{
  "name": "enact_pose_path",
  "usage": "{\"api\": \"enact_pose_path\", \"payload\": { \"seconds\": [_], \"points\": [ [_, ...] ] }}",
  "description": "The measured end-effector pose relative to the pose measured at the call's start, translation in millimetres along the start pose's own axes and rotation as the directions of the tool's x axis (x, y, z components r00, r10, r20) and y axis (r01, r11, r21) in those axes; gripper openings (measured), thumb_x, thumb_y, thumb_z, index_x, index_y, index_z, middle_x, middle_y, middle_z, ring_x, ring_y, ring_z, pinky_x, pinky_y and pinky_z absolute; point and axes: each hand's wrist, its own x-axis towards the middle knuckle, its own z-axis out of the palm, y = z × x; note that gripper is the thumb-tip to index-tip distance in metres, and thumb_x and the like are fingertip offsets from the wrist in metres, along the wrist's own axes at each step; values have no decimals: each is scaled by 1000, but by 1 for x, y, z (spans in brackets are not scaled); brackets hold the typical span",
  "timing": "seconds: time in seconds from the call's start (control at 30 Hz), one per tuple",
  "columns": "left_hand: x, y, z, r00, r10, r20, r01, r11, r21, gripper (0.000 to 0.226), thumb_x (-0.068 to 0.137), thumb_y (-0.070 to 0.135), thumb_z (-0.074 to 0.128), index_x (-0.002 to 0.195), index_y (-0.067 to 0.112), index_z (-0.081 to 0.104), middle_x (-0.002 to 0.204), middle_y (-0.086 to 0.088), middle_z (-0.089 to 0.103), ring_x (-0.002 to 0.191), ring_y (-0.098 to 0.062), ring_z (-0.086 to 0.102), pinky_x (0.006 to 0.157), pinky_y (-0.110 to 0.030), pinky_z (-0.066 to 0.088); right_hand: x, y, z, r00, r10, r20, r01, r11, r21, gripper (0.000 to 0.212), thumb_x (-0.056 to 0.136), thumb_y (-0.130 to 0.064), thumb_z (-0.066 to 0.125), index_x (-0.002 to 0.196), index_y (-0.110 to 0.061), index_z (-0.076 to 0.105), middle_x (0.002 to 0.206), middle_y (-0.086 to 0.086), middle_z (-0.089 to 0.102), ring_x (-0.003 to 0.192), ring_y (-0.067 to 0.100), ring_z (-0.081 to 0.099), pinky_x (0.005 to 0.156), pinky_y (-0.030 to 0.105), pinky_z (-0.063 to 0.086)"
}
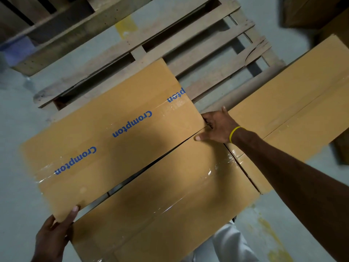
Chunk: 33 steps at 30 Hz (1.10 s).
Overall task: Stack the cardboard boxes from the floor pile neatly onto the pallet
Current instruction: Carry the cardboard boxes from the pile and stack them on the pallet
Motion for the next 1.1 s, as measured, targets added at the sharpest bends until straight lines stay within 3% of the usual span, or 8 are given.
{"api": "enact_pose_path", "payload": {
  "seconds": [0.07,0.17,0.27,0.37,0.47,0.67,0.9,1.1],
  "points": [
    [-3,-4,6,996,-72,45,73,997,-22,70,69,10,92,132,13,61,129,-12,65,121,-35,59,109,-57,45,-3,2,0,999,-31,9,31,999,-42,71,72,-49,83,136,-28,59,131,-2,67,129,20,55,120,40,-11],
    [-7,-6,10,993,-90,77,91,996,-7,83,60,-6,90,135,8,57,131,-12,63,125,-36,57,107,-55,45,-3,2,2,999,-36,-19,35,998,-42,71,72,-43,84,136,-29,59,132,-3,67,132,20,53,121,38,-11],
    [-6,-4,6,997,-21,79,19,999,29,71,62,-5,91,128,9,65,126,-9,68,118,-35,63,100,-49,49,-4,1,2,999,-42,-28,40,998,-43,66,74,-40,83,134,-29,60,130,-2,68,129,21,55,122,41,-7],
    [-5,-1,3,996,43,72,-47,997,57,61,58,2,95,115,9,73,113,-11,75,110,-39,69,100,-54,53,-6,-1,3,997,-47,-55,44,998,-53,63,75,-39,83,133,-27,61,129,-2,68,126,21,57,123,41,-3],
    [-6,-3,3,997,63,53,-67,995,69,59,58,3,96,113,4,74,109,-14,76,108,-42,69,97,-57,55,-4,-2,3,998,-33,-59,30,999,-44,64,74,-40,84,132,-26,61,128,-3,69,126,21,58,123,41,0],
    [-9,1,6,994,83,73,-87,995,52,44,64,-1,93,104,2,75,102,-18,74,90,-32,64,89,-44,52,-2,-1,6,998,-3,-70,6,999,34,68,68,-40,87,130,-30,61,126,-5,70,125,16,59,124,43,3],
    [-12,6,6,992,89,89,-94,994,54,43,64,-5,91,104,-1,75,96,-14,74,88,-30,64,87,-41,50,-7,-5,2,995,-6,-100,12,998,61,71,67,-34,90,131,-24,62,126,0,70,121,18,62,125,42,4],
    [-12,6,7,996,66,63,-72,992,104,42,59,3,95,96,6,75,100,-17,74,93,-36,65,94,-55,55,-4,-5,2,997,-1,-71,4,999,34,69,69,-38,88,132,-27,61,127,-2,70,125,18,59,125,42,2]
  ]
}}
